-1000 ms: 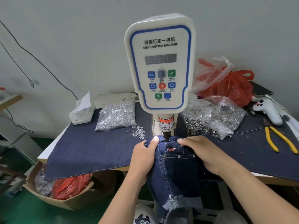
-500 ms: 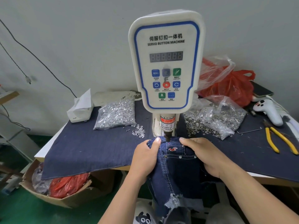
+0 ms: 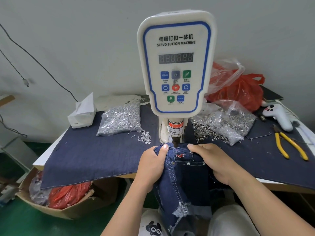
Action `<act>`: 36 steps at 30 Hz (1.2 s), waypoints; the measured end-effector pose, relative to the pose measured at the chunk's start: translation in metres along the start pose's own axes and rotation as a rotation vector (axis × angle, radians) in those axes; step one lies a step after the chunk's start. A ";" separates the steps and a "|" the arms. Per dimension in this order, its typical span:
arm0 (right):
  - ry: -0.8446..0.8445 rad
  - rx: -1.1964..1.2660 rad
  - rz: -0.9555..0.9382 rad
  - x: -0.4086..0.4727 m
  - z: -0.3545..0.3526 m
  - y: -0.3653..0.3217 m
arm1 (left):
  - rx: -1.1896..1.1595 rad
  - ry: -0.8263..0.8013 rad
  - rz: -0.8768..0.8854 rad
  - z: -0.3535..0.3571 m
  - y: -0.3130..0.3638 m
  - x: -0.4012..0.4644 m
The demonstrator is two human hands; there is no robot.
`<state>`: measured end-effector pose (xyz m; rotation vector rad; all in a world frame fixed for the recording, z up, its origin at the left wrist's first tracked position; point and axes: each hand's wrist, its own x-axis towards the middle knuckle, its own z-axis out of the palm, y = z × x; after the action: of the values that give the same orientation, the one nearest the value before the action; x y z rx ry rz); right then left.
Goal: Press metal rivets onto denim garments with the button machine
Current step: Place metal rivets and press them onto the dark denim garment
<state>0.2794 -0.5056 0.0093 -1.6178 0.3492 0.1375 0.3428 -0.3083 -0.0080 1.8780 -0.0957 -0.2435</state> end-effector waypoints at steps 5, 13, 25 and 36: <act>0.004 0.008 0.011 0.000 -0.001 0.001 | -0.006 -0.004 -0.003 0.001 0.001 0.001; 0.005 -0.007 -0.001 0.003 -0.002 0.004 | -0.009 -0.007 -0.009 0.002 -0.001 0.003; 0.014 0.010 -0.021 0.005 -0.001 0.005 | -0.033 -0.025 -0.036 0.000 0.001 0.002; -0.037 0.015 0.015 -0.002 -0.003 0.000 | -0.024 -0.047 -0.041 -0.004 0.007 -0.005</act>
<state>0.2775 -0.5082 0.0103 -1.5960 0.3330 0.1761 0.3391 -0.3059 0.0006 1.8524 -0.0864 -0.3160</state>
